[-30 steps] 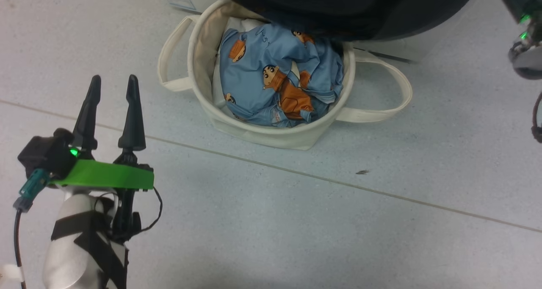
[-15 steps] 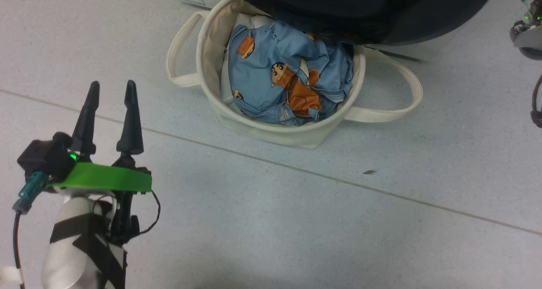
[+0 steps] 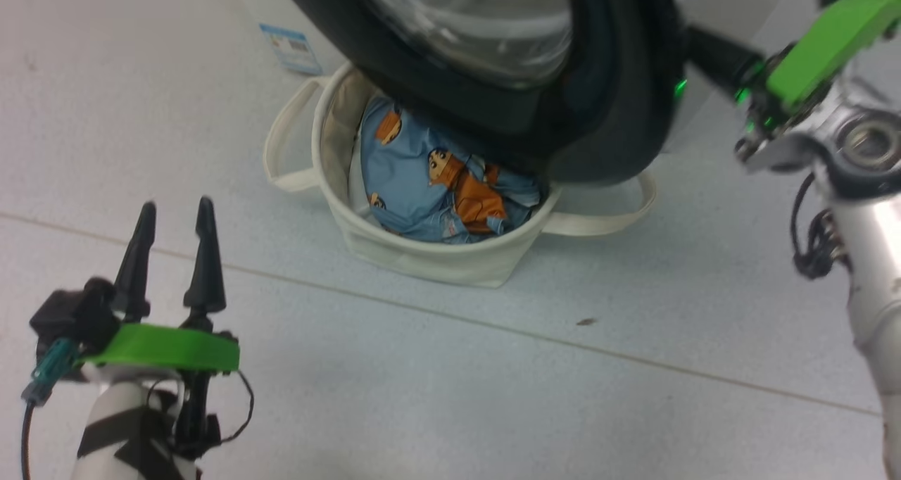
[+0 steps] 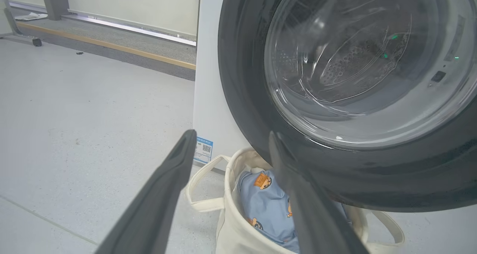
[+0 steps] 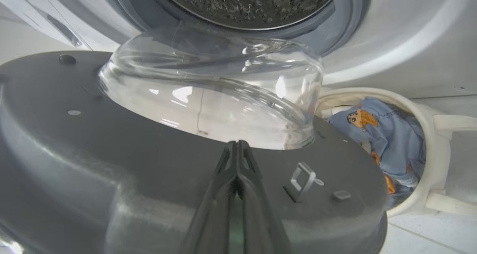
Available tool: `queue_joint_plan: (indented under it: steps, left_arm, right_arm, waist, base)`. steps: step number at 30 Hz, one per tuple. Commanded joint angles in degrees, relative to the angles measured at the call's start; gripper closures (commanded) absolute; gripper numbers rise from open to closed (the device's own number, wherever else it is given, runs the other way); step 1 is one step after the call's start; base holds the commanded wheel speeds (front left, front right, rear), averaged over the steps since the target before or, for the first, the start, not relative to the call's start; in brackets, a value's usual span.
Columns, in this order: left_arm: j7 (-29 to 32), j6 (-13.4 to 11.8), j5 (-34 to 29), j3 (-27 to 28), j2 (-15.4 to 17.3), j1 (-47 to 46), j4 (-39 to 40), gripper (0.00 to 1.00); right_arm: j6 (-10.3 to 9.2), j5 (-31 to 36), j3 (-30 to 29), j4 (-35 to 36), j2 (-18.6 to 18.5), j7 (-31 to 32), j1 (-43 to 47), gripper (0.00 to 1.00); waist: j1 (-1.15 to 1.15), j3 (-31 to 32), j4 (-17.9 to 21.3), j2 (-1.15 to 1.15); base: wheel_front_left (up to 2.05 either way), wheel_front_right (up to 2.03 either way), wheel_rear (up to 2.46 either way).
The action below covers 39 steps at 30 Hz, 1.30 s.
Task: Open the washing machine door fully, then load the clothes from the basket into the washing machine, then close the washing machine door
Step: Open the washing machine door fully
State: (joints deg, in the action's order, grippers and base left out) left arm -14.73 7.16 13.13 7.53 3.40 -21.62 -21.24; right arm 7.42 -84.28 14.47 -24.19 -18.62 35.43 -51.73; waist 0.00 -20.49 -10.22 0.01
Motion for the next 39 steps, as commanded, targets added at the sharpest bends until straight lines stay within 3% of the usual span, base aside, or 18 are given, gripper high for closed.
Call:
queue_joint_plan:
  steps: [1, 9, 24, 39]
  left_arm:
    - [-0.3, 0.3, -0.5, 2.5, 2.0, 0.6, 1.2, 0.00]
    - [-0.3, 0.3, -0.5, 5.2, 2.4, 5.5, -0.5, 0.00]
    - [-0.3, 0.3, -0.9, 7.4, 2.3, 10.4, -2.5, 0.00]
    - [-0.3, 0.3, -2.5, 7.9, 1.6, 11.3, -3.8, 0.00]
  right_arm:
    - [0.07, 0.6, 1.2, 2.4, 1.0, 1.1, 0.9, 1.00]
    - [0.07, 3.0, 5.2, 5.6, 3.6, 4.3, 5.6, 1.00]
    - [0.07, 4.9, 6.9, 6.7, 8.4, 8.9, 12.8, 1.00]
    - [0.07, 5.6, 5.8, 0.7, 14.6, 5.8, 13.9, 1.00]
  waist:
    - [0.00, 2.1, 0.8, -0.01]
    - [0.00, 8.0, 0.0, -0.01]
    - [0.00, 15.5, -7.6, -0.01]
    - [0.00, 19.2, -16.7, -0.01]
  base:
    - [0.00, 0.00, 0.00]
    - [0.00, 0.00, 0.00]
    - [0.00, 0.00, 0.00]
    - [0.00, 0.00, 0.00]
